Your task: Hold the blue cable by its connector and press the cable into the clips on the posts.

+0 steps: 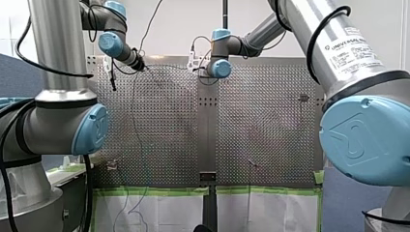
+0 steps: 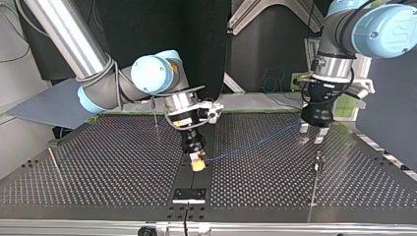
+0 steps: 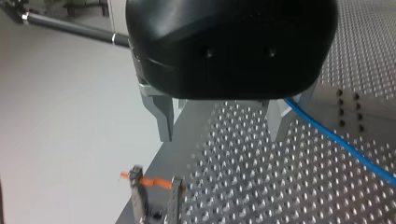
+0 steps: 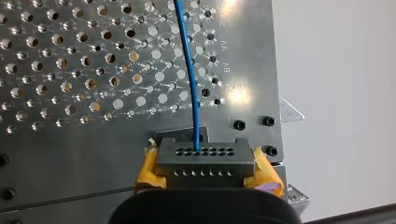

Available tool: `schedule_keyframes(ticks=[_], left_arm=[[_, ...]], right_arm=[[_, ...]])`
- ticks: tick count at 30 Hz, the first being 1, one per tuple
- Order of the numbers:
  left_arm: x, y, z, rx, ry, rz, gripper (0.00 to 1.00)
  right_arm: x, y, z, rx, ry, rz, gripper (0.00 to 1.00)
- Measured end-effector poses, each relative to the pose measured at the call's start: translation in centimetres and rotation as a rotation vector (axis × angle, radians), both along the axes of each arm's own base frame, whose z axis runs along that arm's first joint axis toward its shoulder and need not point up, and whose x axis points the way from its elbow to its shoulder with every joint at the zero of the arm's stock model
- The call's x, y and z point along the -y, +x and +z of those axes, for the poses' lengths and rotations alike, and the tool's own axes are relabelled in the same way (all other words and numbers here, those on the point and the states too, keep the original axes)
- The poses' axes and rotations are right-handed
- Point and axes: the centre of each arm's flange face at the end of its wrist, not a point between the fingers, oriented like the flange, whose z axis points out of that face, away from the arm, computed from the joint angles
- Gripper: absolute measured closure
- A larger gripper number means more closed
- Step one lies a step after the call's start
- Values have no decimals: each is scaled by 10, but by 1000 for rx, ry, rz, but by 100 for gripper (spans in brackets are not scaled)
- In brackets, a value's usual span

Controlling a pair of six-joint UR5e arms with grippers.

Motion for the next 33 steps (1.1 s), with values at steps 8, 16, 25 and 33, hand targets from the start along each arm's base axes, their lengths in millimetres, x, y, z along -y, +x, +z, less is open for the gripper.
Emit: schedule_keyframes(ticks=[8,16,25,33], left_arm=[[-1,1,9,33,46,-37,2],[-13,3,20,61,115,31,2],[-18,8,27,105,192,45,2],[-17,9,24,99,204,36,2]], right_arm=[[0,0,0,0,0,0,100],[0,0,-1,-2,2,0,100],[-1,0,-1,-2,3,0,100],[-1,0,-1,-4,5,0,100]])
